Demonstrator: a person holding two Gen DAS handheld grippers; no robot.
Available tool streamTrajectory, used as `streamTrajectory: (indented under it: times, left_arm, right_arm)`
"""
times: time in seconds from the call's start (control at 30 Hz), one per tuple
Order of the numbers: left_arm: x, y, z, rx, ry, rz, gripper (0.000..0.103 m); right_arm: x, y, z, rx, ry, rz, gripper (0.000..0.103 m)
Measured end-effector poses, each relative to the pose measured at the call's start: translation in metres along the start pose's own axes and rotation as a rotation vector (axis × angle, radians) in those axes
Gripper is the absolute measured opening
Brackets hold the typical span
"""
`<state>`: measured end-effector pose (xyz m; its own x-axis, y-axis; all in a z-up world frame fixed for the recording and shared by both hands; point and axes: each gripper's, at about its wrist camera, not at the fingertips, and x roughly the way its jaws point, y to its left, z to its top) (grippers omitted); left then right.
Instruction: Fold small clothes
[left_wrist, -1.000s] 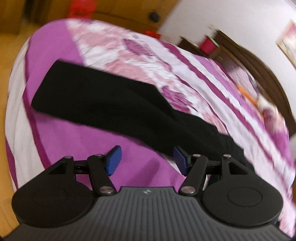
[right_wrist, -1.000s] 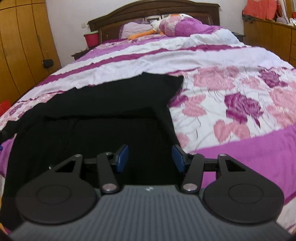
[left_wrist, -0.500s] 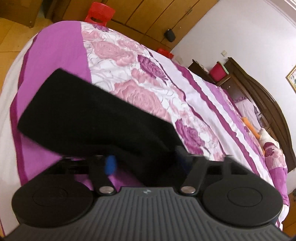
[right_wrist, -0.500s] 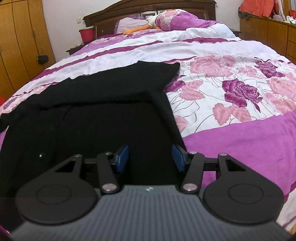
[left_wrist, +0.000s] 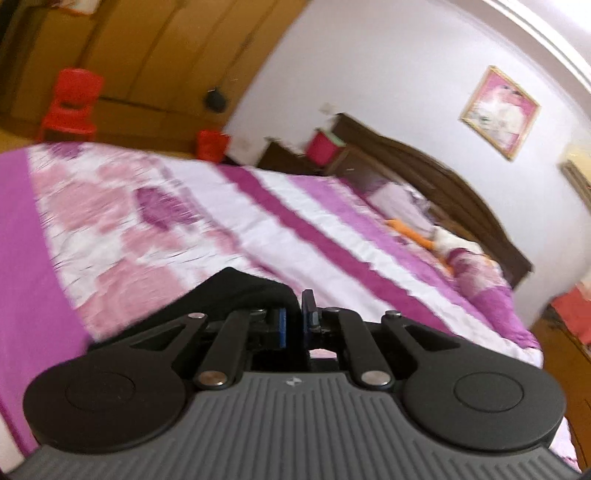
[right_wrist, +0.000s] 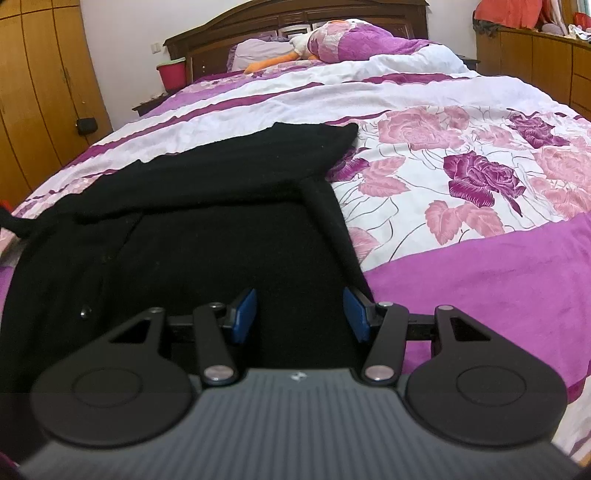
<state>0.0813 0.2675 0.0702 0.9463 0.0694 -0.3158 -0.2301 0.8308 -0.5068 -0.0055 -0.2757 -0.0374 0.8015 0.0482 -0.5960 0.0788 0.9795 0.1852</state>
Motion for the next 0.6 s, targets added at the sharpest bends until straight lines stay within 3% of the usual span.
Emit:
streamTrajectory:
  times: [0.2, 0.37, 0.47, 0.6]
  left_arm:
    - [-0.016, -0.072, 0.002, 0.084, -0.019, -0.176, 0.008]
    - [-0.022, -0.140, -0.019, 0.184, 0.017, -0.327, 0.008]
    - [-0.016, -0.179, -0.050, 0.273, 0.055, -0.363, 0.008]
    - [0.008, -0.205, -0.092, 0.276, 0.181, -0.378, 0.008]
  right_arm:
    - [0.000, -0.002, -0.001, 0.019, -0.003, 0.009, 0.054]
    - [0.000, -0.002, -0.002, 0.017, -0.006, 0.012, 0.054]
    - [0.001, -0.004, -0.003, 0.024, -0.006, 0.018, 0.054]
    - [0.002, -0.006, 0.001, 0.054, 0.009, 0.020, 0.054]
